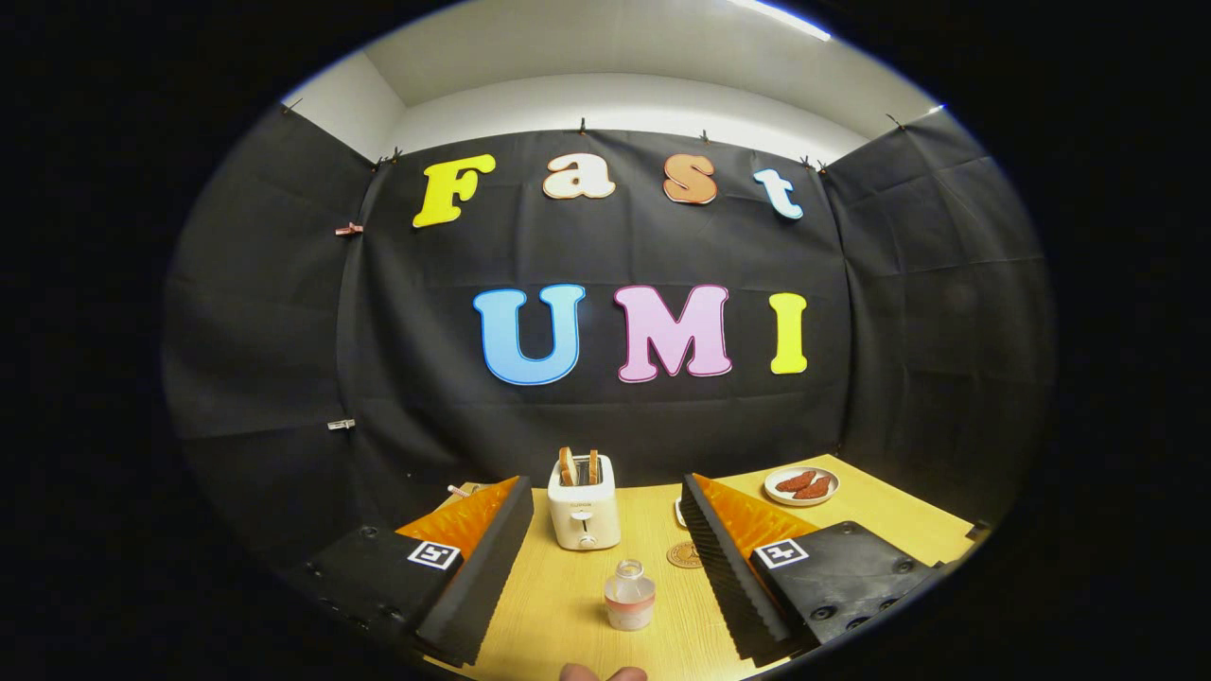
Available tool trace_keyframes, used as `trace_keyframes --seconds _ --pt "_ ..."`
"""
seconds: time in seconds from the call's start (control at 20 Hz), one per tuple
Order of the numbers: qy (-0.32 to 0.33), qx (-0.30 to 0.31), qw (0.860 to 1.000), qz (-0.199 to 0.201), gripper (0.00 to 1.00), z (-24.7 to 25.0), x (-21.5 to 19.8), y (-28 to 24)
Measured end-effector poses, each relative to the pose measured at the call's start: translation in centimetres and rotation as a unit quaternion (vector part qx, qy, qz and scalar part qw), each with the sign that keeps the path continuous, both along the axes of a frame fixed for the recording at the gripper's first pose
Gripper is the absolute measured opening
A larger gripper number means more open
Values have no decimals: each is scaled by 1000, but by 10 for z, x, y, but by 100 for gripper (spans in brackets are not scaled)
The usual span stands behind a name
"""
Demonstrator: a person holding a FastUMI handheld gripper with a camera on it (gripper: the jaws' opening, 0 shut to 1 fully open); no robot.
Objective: Take the bottle from table, then pour the juice into the cup, finally place the bottle on the coaster
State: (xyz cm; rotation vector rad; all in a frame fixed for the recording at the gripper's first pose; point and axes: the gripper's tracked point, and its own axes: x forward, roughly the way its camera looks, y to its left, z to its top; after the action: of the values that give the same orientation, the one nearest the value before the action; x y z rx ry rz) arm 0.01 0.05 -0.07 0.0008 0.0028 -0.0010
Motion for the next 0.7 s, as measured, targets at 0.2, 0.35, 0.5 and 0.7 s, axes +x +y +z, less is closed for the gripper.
trace_keyframes --seconds 0.2,0.35,0.5,0.7 --pt "1 -4 1000 1 97 -2 0 1" --pt "1 -4 1000 3 97 -3 0 2" --pt "-5 -3 1000 2 97 -3 0 2" --pt "-13 2 1000 -7 97 -5 -1 0"
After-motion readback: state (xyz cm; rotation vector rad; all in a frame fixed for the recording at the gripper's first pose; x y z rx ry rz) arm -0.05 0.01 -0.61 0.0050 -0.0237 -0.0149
